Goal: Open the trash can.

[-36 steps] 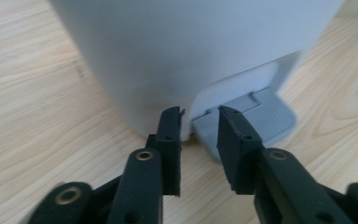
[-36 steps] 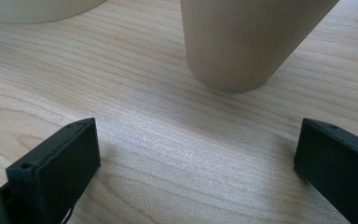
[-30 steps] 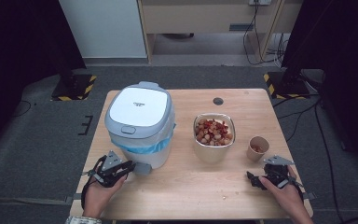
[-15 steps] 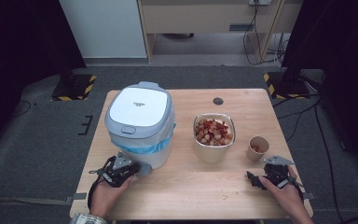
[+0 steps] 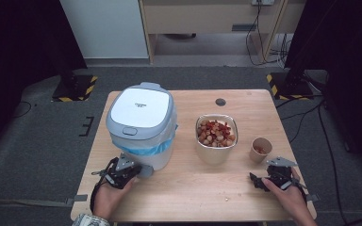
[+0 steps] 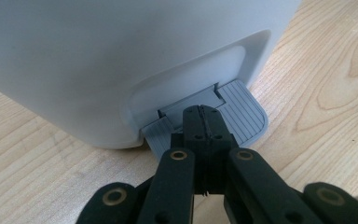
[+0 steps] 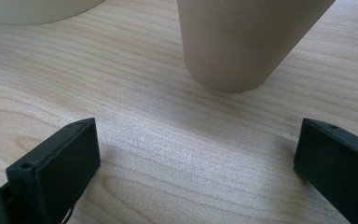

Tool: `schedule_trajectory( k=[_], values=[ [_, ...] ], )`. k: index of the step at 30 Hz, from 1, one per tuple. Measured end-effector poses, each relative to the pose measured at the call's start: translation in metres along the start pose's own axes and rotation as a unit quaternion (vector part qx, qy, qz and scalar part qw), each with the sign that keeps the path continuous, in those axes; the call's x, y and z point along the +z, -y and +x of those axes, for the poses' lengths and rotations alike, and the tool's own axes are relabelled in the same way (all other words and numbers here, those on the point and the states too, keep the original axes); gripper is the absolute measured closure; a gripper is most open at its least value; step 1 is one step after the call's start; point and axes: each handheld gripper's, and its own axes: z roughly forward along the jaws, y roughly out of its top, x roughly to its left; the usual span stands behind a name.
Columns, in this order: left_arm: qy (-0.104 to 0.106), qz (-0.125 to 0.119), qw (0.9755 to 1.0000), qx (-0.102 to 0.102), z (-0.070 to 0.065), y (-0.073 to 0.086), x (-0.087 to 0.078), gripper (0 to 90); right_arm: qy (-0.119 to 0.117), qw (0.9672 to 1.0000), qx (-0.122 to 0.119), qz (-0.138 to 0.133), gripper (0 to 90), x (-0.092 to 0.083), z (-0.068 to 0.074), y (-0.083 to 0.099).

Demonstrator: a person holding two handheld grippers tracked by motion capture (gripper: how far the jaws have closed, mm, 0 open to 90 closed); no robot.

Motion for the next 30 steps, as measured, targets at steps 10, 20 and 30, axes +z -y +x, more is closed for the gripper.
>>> schedule_trajectory(
  k=[10,20,30],
  values=[
    [-0.003,0.016,0.9998,0.006,-0.001,0.001,0.004,89.8,0.001,1.0000,0.000,-0.001,0.5,0.000,0.000,0.000],
    [-0.001,0.030,0.9995,0.010,-0.001,0.001,0.010,89.8,0.001,1.0000,0.003,0.001,0.5,0.000,0.000,0.000],
    [0.001,0.031,0.9995,0.010,0.000,0.001,0.010,89.8,0.008,0.9999,-0.005,-0.012,5.7,-0.002,-0.003,-0.002]
  ],
)
